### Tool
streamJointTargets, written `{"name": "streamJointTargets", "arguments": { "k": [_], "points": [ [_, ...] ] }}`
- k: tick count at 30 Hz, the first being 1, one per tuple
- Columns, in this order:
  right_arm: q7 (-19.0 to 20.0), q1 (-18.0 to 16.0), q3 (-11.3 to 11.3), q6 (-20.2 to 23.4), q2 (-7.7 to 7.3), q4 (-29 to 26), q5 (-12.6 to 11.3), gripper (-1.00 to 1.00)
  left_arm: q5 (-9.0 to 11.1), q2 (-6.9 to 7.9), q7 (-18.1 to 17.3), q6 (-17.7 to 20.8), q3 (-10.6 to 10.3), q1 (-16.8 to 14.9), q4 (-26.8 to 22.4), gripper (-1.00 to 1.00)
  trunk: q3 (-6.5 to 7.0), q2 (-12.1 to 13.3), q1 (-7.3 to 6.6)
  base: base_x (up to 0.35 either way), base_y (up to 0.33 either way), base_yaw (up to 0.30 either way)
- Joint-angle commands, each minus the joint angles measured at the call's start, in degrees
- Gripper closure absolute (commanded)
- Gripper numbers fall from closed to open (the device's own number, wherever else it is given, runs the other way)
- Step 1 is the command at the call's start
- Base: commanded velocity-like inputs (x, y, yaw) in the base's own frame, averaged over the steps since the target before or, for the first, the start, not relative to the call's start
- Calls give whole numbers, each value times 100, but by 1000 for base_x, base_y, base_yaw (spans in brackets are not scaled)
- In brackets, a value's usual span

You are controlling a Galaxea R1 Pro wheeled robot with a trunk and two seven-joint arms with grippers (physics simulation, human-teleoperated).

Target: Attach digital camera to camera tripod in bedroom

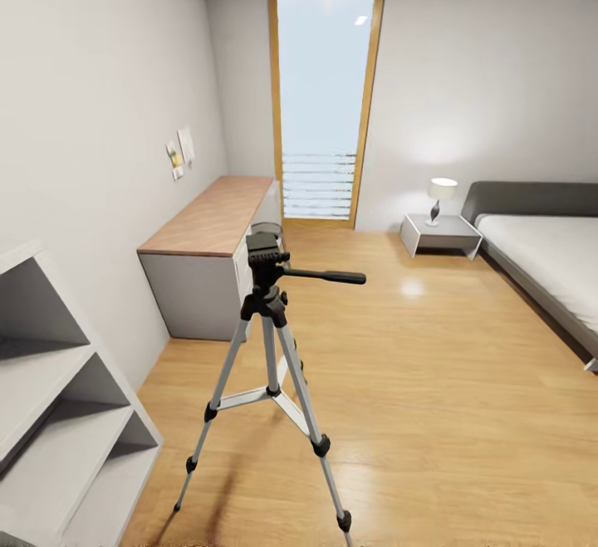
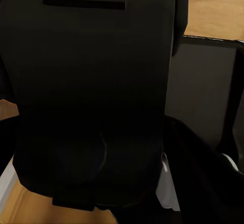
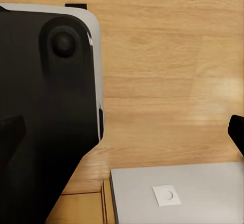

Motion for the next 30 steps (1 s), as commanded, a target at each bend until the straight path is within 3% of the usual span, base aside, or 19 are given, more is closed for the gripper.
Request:
{"name": "streamJointTargets", "arguments": {
  "k": [1,30],
  "points": [
    [-11,-9,-4,-35,-1,20,4,-100,52,2,-22,24,-46,-5,-1,100,-20,-12,3,0,0,0],
    [-11,-9,-4,-35,4,17,6,-100,57,2,-22,24,-44,-5,-1,100,-284,-12,3,0,0,0]
  ]
}}
